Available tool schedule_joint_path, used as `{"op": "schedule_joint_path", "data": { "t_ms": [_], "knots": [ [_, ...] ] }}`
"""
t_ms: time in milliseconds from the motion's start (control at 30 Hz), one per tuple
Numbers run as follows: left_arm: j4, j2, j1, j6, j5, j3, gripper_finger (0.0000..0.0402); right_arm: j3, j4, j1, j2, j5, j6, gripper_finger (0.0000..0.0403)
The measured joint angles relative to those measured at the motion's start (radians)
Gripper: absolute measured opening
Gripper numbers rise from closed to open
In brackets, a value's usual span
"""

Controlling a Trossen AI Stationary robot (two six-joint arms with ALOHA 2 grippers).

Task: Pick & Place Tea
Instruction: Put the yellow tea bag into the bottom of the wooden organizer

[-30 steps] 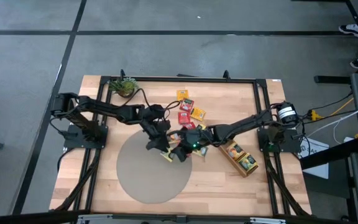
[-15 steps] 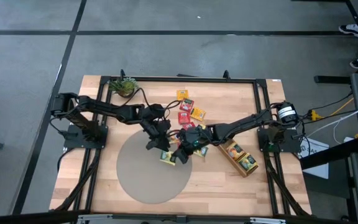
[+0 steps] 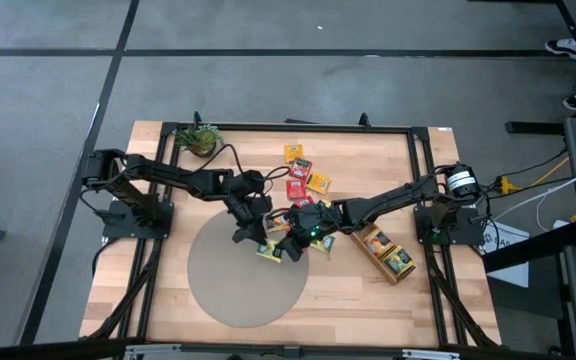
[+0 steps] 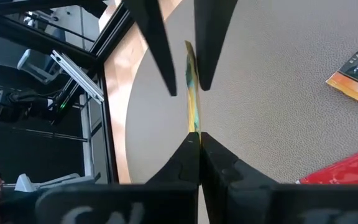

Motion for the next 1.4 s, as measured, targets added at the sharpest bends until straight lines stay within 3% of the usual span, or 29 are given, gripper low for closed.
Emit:
{"op": "schedule_joint_path", "data": {
  "t_ms": [133, 333, 500, 667, 833, 933, 1400],
  "knots": [
    [0.001, 0.000, -0.005, 0.000, 0.003, 0.000, 0.0013, 0.000, 0.011, 0.000, 0.000, 0.000, -0.002, 0.0006],
    [-0.028, -0.003, -0.019, -0.009, 0.006, 0.003, 0.0003, 0.000, 0.028, 0.007, -0.003, 0.005, -0.059, 0.0009],
    [-0.092, -0.072, -0.017, 0.016, -0.018, -0.002, 0.0003, -0.028, 0.039, 0.041, -0.060, 0.127, -0.060, 0.0032],
    [0.079, -0.202, 0.031, -0.087, -0.089, -0.125, 0.0002, -0.068, 0.030, 0.057, -0.115, 0.208, -0.017, 0.0068],
    [0.527, -0.298, 0.053, -0.335, -0.167, -0.316, 0.0002, -0.073, 0.083, 0.045, -0.125, 0.218, -0.001, 0.0106],
    [0.694, -0.317, 0.054, -0.434, -0.190, -0.388, 0.0002, -0.073, 0.101, 0.028, -0.124, 0.217, -0.002, 0.0122],
    [0.678, -0.316, 0.026, -0.480, -0.147, -0.413, 0.0002, -0.073, 0.097, -0.029, -0.145, 0.202, -0.031, 0.0130]
  ]
}}
